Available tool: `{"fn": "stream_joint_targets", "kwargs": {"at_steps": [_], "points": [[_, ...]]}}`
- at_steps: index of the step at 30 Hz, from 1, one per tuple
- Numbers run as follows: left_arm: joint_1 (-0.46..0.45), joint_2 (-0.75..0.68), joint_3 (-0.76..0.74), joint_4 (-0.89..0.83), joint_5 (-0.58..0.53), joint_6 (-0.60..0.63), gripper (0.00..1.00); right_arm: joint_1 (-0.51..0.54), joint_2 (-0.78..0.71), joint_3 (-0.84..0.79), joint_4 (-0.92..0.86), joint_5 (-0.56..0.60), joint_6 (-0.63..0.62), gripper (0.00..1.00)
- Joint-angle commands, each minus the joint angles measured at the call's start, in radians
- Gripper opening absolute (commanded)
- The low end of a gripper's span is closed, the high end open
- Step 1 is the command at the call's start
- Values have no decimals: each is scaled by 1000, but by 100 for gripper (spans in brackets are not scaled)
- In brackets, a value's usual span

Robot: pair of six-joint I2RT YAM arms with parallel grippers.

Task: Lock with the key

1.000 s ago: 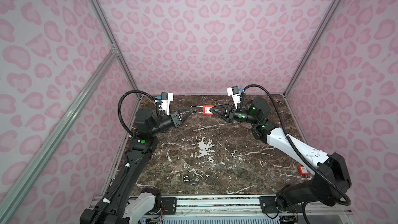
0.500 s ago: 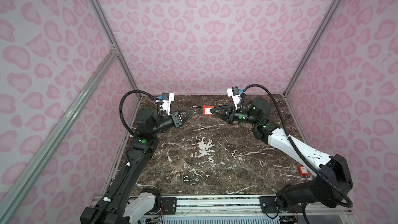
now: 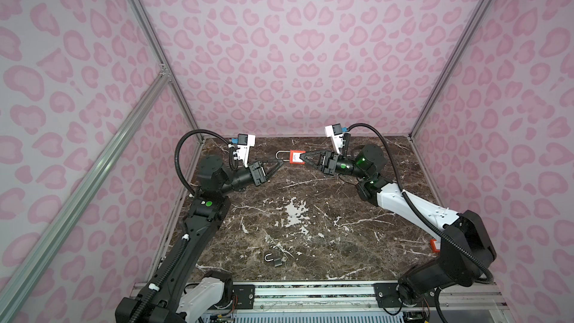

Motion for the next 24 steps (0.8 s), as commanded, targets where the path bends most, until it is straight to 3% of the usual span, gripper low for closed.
{"fn": "stream_joint_targets", "kwargs": {"at_steps": [1,4,9,15,24], "points": [[0,-3,10,35,22,7,35,-1,4,-11,71,34,30,0],[-1,-2,13,44,20,-3,50,5,7,-14,90,43,42,0],[-12,8,24,50,18,-5,58,17,13,-6,94,51,45,0],[-22,21,34,68,15,-14,58,43,41,9,129,58,73,0],[-27,29,23,113,14,-40,50,79,77,32,172,60,109,0]]}}
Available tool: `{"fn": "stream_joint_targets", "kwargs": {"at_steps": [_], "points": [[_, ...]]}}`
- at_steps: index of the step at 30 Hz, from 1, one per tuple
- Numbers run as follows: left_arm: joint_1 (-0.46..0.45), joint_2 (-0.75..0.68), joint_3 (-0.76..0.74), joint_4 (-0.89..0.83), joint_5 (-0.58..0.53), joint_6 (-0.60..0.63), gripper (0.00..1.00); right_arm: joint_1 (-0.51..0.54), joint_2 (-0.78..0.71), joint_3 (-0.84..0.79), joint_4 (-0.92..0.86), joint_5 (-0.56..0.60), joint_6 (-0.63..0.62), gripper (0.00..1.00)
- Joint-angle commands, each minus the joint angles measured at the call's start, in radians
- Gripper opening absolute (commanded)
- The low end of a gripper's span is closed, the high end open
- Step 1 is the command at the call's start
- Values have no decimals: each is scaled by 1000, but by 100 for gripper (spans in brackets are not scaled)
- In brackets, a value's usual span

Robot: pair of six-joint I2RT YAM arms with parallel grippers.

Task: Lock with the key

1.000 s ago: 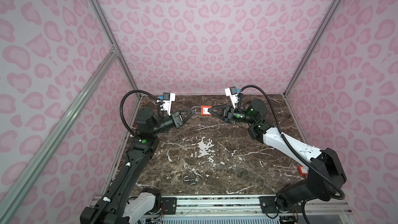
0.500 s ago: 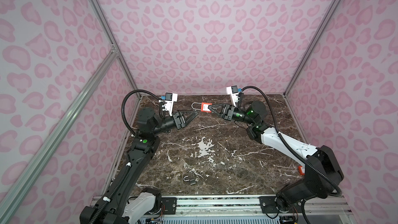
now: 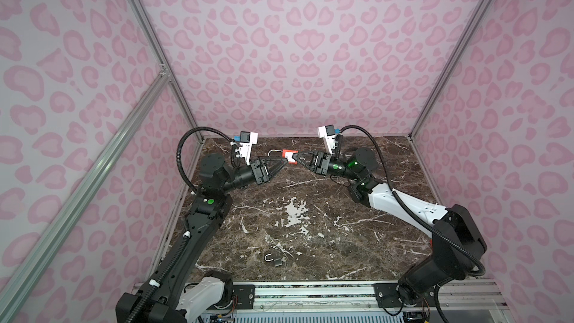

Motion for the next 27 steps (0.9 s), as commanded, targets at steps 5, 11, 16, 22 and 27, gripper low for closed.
{"fn": "stream_joint_targets", "kwargs": {"at_steps": [5,11,16,22,27], "points": [[1,2,-7,79,9,-17,47,19,27,11,98,7,37,0],[0,1,-9,78,9,-15,17,19,26,8,93,12,30,0],[0,0,-14,82,12,-15,4,18,21,2,91,9,29,44],[-1,-5,-12,88,9,-17,3,-18,23,-38,213,22,139,59],[-1,-8,-13,88,10,-21,4,-49,39,-71,332,31,235,59]]}}
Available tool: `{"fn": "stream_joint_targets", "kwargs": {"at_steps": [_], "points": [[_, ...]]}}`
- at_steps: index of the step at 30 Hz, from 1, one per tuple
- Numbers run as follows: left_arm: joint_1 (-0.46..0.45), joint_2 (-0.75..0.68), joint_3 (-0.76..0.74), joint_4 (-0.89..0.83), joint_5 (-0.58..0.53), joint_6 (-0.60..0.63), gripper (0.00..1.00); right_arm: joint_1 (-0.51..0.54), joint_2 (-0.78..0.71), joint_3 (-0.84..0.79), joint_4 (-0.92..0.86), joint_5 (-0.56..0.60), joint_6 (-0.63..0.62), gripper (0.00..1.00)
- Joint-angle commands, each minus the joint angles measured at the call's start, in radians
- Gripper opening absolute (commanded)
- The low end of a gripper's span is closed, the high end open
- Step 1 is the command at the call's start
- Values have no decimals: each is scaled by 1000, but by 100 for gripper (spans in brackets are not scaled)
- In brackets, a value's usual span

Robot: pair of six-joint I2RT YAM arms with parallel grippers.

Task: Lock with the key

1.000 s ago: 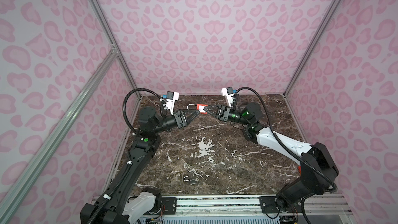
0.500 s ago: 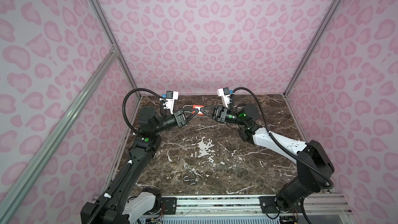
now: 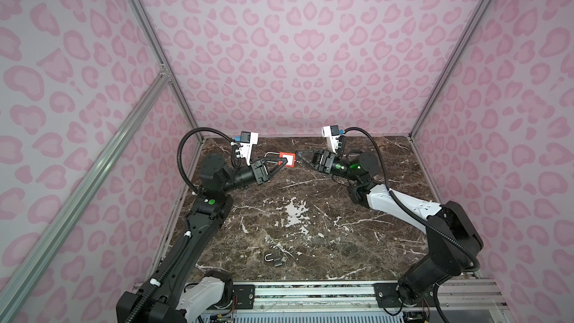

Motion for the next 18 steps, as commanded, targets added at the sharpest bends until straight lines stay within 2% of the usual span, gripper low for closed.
{"fn": "stream_joint_targets", "kwargs": {"at_steps": [1,12,18], "points": [[0,-8,-1,53,11,2,4,-5,9,-15,115,6,67,58],[0,-15,-4,52,5,0,4,19,-7,-49,2,-21,-13,55],[1,-14,-3,53,5,1,4,32,-21,-58,-69,-24,-71,50]]}}
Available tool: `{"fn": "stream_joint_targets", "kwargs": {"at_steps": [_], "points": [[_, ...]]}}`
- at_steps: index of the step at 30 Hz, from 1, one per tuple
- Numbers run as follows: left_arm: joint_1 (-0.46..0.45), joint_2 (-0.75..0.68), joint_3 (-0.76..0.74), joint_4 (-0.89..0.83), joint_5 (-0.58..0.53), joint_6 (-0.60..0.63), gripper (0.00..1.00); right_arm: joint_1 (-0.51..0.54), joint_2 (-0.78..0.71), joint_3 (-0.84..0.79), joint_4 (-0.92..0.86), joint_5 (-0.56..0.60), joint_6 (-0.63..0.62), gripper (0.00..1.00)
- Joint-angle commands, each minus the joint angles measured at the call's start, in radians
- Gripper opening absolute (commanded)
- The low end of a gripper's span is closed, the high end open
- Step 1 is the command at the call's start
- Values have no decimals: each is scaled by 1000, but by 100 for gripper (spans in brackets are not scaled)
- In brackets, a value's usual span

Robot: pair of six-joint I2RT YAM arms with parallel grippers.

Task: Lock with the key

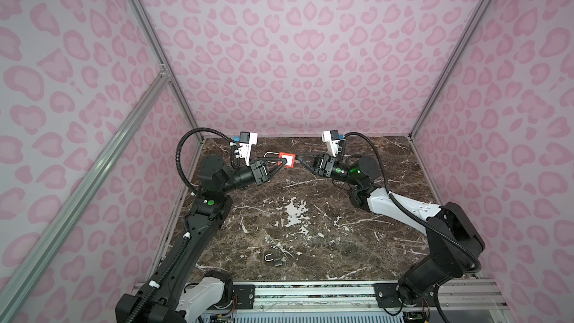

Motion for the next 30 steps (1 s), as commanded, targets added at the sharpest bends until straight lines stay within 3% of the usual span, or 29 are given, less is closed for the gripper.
{"fn": "stream_joint_targets", "kwargs": {"at_steps": [1,8,17,30], "points": [[0,-5,-3,54,4,0,4,9,0,-6,-45,-31,-50,48],[0,-4,-5,52,1,-1,3,15,-1,1,-34,-43,-51,39],[1,-3,-6,50,-2,0,4,16,-8,-3,-21,-56,-45,49],[1,2,3,50,-2,-4,4,15,-15,-32,-67,-46,-103,45]]}}
